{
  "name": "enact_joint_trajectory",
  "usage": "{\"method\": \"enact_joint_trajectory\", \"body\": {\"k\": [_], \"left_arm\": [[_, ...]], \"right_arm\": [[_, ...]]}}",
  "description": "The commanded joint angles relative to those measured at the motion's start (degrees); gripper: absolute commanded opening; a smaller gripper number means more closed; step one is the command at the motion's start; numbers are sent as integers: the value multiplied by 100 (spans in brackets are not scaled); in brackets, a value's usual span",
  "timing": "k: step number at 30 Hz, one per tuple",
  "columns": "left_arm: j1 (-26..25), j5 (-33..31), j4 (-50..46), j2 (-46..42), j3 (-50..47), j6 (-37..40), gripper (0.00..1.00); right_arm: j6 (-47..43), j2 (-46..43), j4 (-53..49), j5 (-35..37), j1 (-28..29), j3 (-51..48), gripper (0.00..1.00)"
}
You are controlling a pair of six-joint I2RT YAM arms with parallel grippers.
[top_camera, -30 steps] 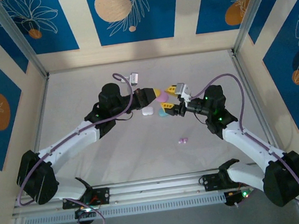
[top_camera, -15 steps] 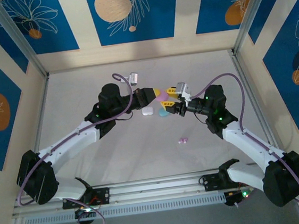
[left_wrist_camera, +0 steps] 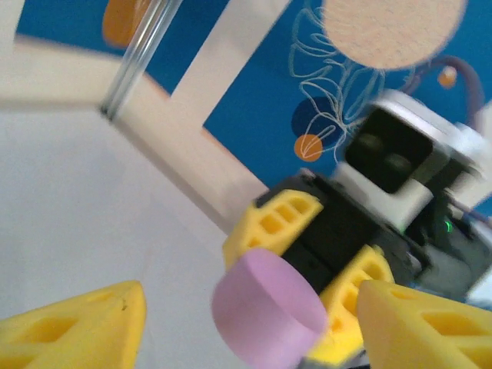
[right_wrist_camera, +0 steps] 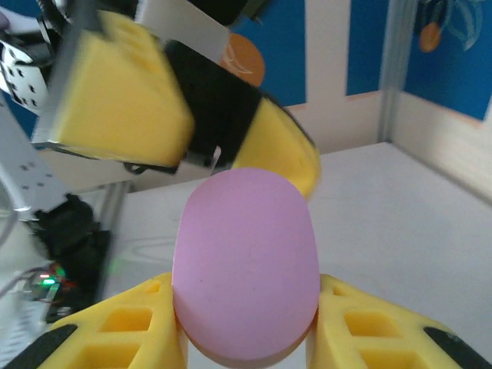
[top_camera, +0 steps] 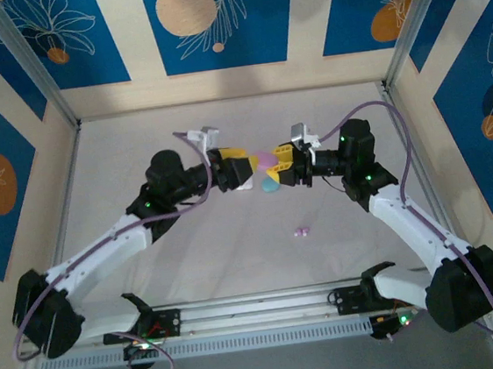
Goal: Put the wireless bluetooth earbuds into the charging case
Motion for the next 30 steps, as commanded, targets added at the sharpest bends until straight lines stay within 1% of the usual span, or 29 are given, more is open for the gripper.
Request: {"method": "enact_joint_trajectory", "body": {"k": [1, 3, 7, 11, 18, 26, 30], "left_arm": [[-33, 503, 472, -434, -340, 2244, 76], [-29, 769, 266, -554, -356, 2776, 75], [-28, 1155, -217, -488, -173, 3140, 71], [-39, 1465, -133, -249, -49, 2991, 66], [-57, 1513, 224, 56, 77, 2572, 61], [-90, 1567, 316, 195, 146, 2428, 55], [-117, 1594, 292, 253, 190, 2408, 54]], "right_arm": [[393, 131, -430, -1158, -151, 280, 33], [276, 197, -670, -1414, -157, 452, 33], [45, 234, -957, -1565, -160, 659, 33], [-98, 241, -1015, -1595, -119, 744, 33], [-407, 219, -1145, -1505, 8, 781, 33], [-451, 215, -1053, -1392, 64, 756, 33], [-377, 214, -936, -1348, 78, 720, 33]]}}
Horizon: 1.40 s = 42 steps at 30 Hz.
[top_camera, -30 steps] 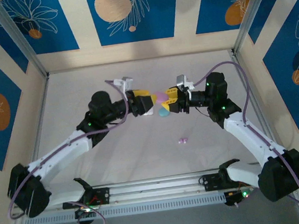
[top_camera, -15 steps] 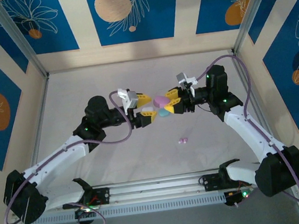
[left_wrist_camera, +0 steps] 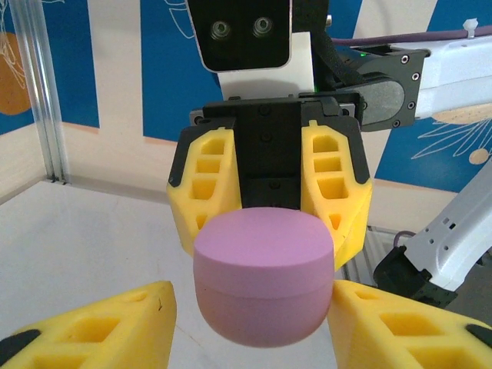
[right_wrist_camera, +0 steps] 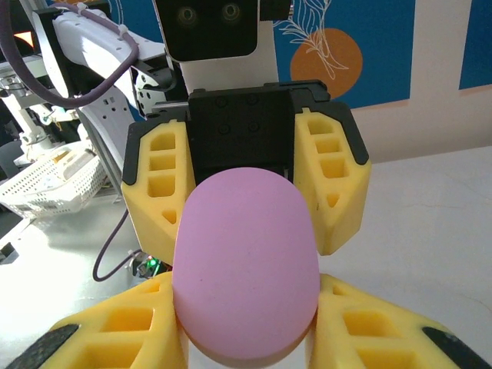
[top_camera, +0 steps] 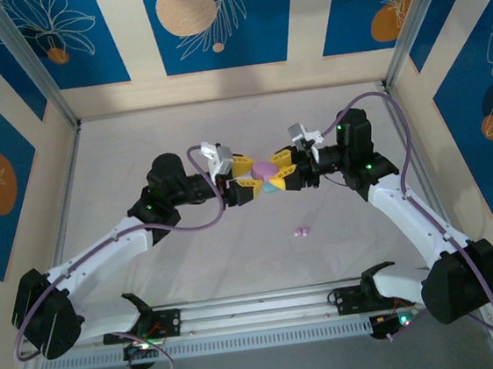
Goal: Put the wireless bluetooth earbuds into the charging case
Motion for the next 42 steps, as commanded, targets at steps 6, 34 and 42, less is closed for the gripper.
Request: {"method": "enact_joint_trajectory", "body": {"k": [6, 34, 42], "left_arm": [[-104, 200, 108, 99, 288, -72, 48], [-212, 281, 44, 268, 451, -117, 48], [-221, 279, -12, 278, 467, -61, 46]], "right_arm": [[-39, -12, 140, 42, 68, 72, 33], [-43, 8, 202, 272, 115, 2, 34], [70, -1, 360, 336, 115, -43, 34]]}}
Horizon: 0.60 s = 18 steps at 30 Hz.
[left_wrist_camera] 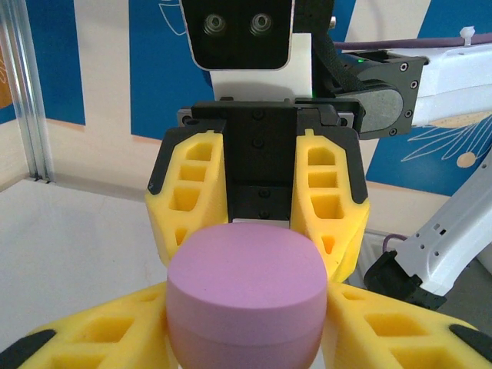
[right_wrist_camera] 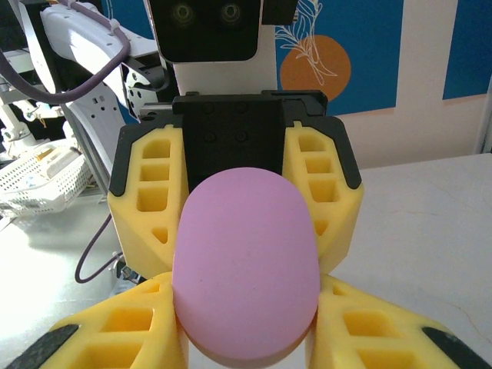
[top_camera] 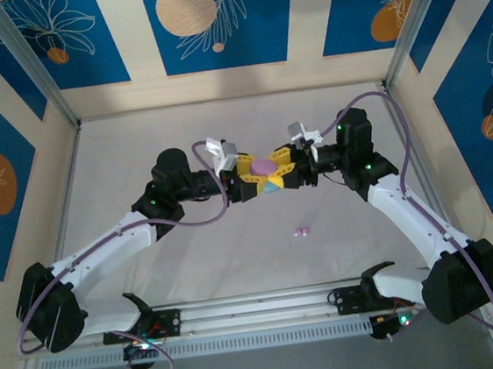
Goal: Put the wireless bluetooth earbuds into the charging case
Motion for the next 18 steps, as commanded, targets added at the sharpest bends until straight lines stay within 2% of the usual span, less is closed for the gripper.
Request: {"method": "enact_joint_trajectory", "body": {"k": [1, 4, 8, 15, 18], "left_arm": [[-145, 170, 34, 40, 202, 60, 44], [-146, 156, 7, 3, 177, 85, 36], [-147, 135, -20, -43, 117, 182, 29], [-157, 109, -50, -123, 63, 424, 26], [-166, 113, -66, -141, 37, 514, 26]], "right_arm": [[62, 6, 113, 147, 48, -39, 34], [111, 6, 104, 131, 28, -29, 34], [469, 86, 66, 87, -75, 80, 40], [807, 377, -790, -79, -147, 560, 51], [1250, 420, -659, -114, -259, 579, 52]]}}
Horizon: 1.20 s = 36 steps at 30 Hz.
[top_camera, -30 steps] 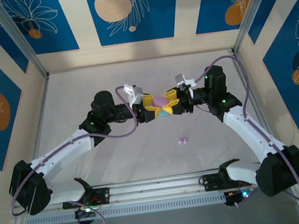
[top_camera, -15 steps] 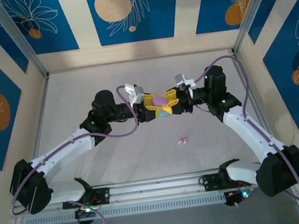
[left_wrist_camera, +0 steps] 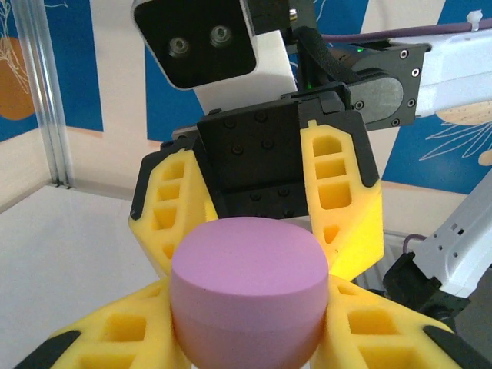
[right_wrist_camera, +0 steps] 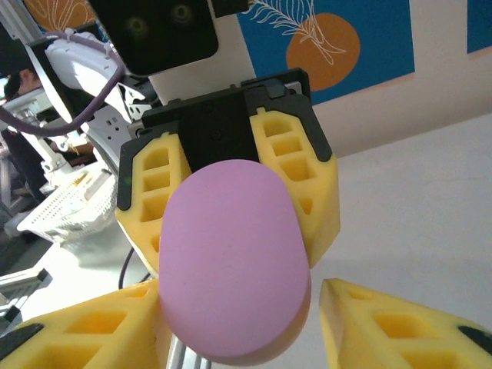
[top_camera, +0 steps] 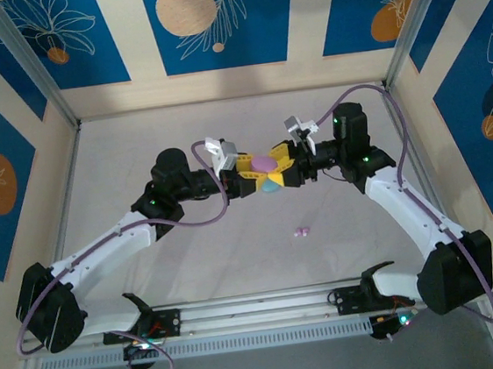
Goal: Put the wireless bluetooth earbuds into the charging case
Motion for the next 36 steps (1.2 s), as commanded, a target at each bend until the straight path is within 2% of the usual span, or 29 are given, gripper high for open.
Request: {"method": "enact_joint_trajectory", "body": {"k": [1, 7, 12, 21, 30, 36], "left_arm": [[-162, 312, -61, -137, 34, 298, 26], [-179, 285, -129, -158, 42, 356, 26], [-201, 276, 54, -147, 32, 286, 26], [-208, 129, 243, -171, -67, 220, 26], [-219, -369, 789, -250, -336, -67, 26], [-215, -506, 904, -294, -418, -126, 26]], "right_arm": [[631, 73, -76, 142, -152, 231, 53], [800, 109, -141, 91, -214, 330, 55], [792, 175, -457, 489, -221, 455, 56], [1571, 289, -707, 976, -292, 837, 59], [1778, 154, -836, 497, -351, 1027, 63], [1589, -103, -1169, 795, -346, 1030, 64]]}}
